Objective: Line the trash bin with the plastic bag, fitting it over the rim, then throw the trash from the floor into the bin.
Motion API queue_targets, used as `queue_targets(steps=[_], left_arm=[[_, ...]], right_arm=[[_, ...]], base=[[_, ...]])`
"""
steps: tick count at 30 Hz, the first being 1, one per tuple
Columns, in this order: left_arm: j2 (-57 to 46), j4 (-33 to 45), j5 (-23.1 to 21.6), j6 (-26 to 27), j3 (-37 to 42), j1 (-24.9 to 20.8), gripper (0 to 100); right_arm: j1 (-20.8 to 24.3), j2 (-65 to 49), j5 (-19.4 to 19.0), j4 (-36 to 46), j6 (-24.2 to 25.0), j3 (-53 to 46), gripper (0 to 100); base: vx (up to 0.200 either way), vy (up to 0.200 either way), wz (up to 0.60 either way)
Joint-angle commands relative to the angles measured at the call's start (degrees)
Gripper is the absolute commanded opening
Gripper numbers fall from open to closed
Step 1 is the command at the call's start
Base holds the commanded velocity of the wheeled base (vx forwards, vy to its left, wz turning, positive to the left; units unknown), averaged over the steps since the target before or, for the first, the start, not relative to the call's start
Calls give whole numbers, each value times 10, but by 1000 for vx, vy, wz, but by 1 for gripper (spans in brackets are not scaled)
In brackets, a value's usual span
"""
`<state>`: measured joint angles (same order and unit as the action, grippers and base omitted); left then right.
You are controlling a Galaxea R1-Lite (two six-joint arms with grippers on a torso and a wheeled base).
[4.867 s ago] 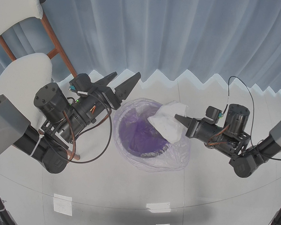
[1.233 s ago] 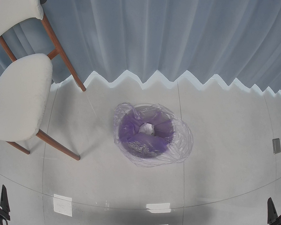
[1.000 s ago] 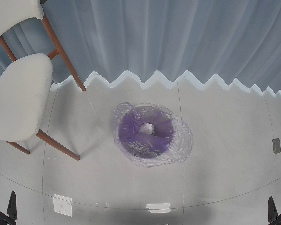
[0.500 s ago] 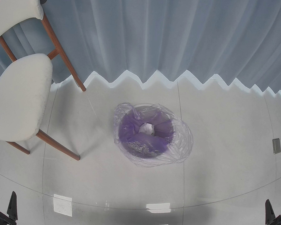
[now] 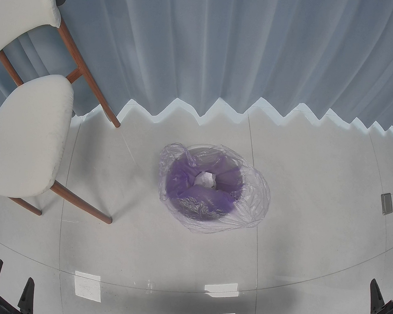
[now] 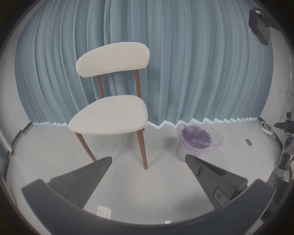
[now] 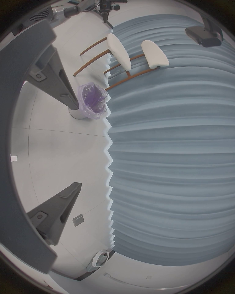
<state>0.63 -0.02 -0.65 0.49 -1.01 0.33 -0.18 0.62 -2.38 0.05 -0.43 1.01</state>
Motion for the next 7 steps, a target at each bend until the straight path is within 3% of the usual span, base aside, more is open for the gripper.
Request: queue_targets(steps=[1, 7], left_arm=[[-6, -1, 0, 0, 10, 0, 100], [-6, -1, 0, 0, 10, 0, 100]], right_arm=[[0, -6, -1, 0, 0, -10, 100], [0, -6, -1, 0, -2, -10, 100]], base=[[0, 0, 0], [0, 0, 0]])
